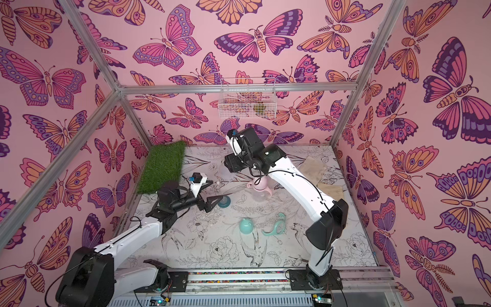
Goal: Assemble the baby bottles
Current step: Pick up the baby bottle from the center of the board.
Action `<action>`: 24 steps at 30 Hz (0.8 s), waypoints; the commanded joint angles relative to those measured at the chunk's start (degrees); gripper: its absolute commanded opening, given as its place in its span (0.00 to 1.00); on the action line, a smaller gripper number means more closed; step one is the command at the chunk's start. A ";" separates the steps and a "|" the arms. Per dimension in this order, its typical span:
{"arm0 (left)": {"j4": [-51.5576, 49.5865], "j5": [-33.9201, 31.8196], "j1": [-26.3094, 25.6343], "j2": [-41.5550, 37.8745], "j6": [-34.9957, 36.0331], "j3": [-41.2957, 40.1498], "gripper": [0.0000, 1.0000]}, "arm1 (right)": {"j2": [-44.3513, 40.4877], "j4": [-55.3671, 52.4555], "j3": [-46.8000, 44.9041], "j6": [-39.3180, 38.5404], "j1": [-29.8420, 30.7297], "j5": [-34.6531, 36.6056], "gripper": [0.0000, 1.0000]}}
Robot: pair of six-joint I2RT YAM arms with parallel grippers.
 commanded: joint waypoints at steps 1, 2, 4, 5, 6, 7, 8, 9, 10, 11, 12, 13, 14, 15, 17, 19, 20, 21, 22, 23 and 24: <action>2.57 7.73 0.31 -0.82 1.05 0.03 1.00 | -0.97 -2.59 -1.84 0.67 -0.17 -6.95 0.25; 3.26 8.52 0.31 -0.73 0.86 0.05 1.00 | -1.41 -2.71 -2.18 0.84 -0.15 -8.27 0.25; 4.78 9.89 0.31 -0.59 0.46 0.06 1.00 | -2.52 -2.87 -3.12 1.05 -0.19 -11.20 0.24; 5.38 10.20 0.31 -0.63 0.19 0.05 1.00 | -2.92 -2.91 -3.66 1.13 -0.17 -12.31 0.24; 5.77 10.59 0.29 -0.70 -0.03 0.05 1.00 | -3.60 -2.89 -4.22 1.12 -0.18 -13.35 0.24; 6.22 10.90 0.30 -0.80 -0.12 -0.04 1.00 | -4.21 -2.78 -5.01 1.17 -0.15 -14.04 0.24; 6.61 11.02 0.31 -0.90 -0.24 -0.21 1.00 | -4.67 -2.59 -5.71 1.22 -0.17 -14.44 0.24; 7.13 11.15 0.29 -1.06 -0.46 -0.47 1.00 | -5.21 -2.38 -6.46 1.24 -0.15 -14.93 0.24; 7.78 11.28 0.31 -1.03 -0.78 -0.63 1.00 | -5.71 -2.15 -7.17 1.44 -0.15 -15.85 0.23; 8.08 11.52 0.29 -0.93 -0.96 -0.66 1.00 | -5.99 -1.74 -7.81 1.54 -0.17 -16.52 0.23; 8.26 11.64 0.31 -0.77 -1.20 -0.59 1.00 | -6.44 -1.21 -8.55 1.89 -0.15 -17.58 0.23; 8.38 11.51 0.26 -0.60 -1.31 -0.57 1.00 | -6.97 -0.64 -9.27 2.17 -0.16 -18.25 0.23; 8.29 11.17 0.23 -0.42 -1.42 -0.48 1.00 | -7.34 -0.28 -9.83 2.36 -0.15 -18.47 0.23; 7.94 10.90 0.23 -0.33 -1.29 -0.39 1.00 | -7.92 0.06 -10.32 2.38 -0.19 -18.57 0.23; 7.40 10.06 0.23 -0.37 -0.89 -0.39 1.00 | -8.66 0.00 -10.82 2.29 -0.15 -18.32 0.22; 7.11 9.53 0.23 -0.42 -0.73 -0.39 1.00 | -9.30 -0.01 -11.27 2.28 -0.15 -18.47 0.22; 7.05 9.65 0.23 -0.46 -0.77 -0.26 1.00 | -9.53 0.09 -11.56 2.33 -0.16 -18.99 0.22; 7.05 9.98 0.23 -0.39 -0.95 -0.09 1.00 | -9.67 0.32 -11.83 2.50 -0.16 -19.76 0.22; 7.13 10.43 0.14 -0.37 -1.22 0.11 1.00 | -9.76 0.62 -12.13 2.70 -0.06 -20.73 0.22; 7.16 10.93 0.08 -0.29 -1.50 0.29 1.00 | -9.75 0.99 -12.52 2.81 -0.07 -21.40 0.22; 7.48 11.40 -0.02 -0.20 -1.74 0.48 1.00 | -9.75 1.32 -12.89 2.98 -0.04 -22.19 0.22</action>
